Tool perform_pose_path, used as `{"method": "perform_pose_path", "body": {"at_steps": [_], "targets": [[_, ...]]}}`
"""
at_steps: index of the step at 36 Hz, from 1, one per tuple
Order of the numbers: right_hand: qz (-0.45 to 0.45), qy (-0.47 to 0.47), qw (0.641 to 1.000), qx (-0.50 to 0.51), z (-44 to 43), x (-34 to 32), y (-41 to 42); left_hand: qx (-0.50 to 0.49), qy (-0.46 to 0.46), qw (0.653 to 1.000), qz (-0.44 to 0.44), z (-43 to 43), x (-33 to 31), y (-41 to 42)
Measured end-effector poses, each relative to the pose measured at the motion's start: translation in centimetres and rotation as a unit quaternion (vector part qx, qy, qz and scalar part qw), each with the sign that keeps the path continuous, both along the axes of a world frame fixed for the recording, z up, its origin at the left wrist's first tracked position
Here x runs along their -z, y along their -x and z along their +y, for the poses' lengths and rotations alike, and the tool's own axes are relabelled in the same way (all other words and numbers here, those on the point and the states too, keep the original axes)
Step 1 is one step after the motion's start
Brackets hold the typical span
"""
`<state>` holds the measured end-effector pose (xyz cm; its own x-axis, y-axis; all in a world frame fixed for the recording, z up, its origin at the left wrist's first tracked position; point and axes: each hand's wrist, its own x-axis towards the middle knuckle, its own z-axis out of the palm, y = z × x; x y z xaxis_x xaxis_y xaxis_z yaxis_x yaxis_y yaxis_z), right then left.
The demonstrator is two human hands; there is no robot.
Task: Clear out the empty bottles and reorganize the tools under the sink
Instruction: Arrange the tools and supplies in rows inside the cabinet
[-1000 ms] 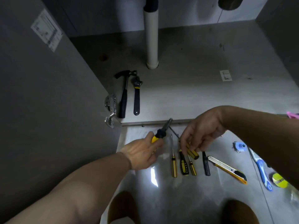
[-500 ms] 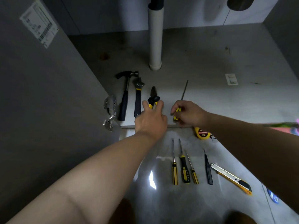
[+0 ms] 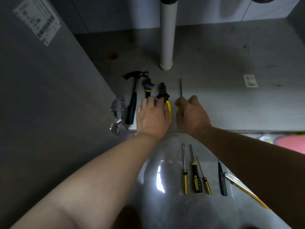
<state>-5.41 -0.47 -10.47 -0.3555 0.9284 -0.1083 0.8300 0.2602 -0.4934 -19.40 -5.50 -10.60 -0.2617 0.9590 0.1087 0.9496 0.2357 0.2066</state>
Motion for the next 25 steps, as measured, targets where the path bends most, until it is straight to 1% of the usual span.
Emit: {"method": "perform_pose_path", "body": {"at_steps": [2,3,5,6,9,12,20,25], "targets": [[-0.003,-0.066,0.998,-0.018,-0.3,-0.5,0.3,-0.017,-0.008,1.000,-0.017,0.1,-0.2,1.0],[0.010,-0.081,0.996,-0.033,-0.5,-0.7,0.5,-0.026,0.003,0.999,-0.029,0.2,-0.3,1.5],[0.028,-0.069,0.994,-0.076,-0.8,-1.0,1.1,-0.045,0.032,0.996,-0.063,0.4,-0.5,2.3],[0.020,-0.054,0.994,-0.097,-0.9,-1.1,1.3,-0.050,0.048,0.995,-0.078,0.4,-0.6,2.5],[-0.039,-0.016,0.991,-0.127,-1.4,-0.8,1.9,-0.055,0.085,0.991,-0.087,0.2,-0.5,3.0],[-0.059,-0.012,0.989,-0.133,-1.5,-0.5,2.1,-0.059,0.100,0.991,-0.073,0.3,-0.8,3.4],[-0.036,-0.022,0.990,-0.137,-1.4,-0.2,2.0,-0.053,0.106,0.993,-0.029,0.3,-0.7,3.6],[-0.052,-0.029,0.987,-0.149,-1.2,-0.1,2.2,-0.057,0.087,0.994,-0.014,0.0,-0.4,3.4]]}}
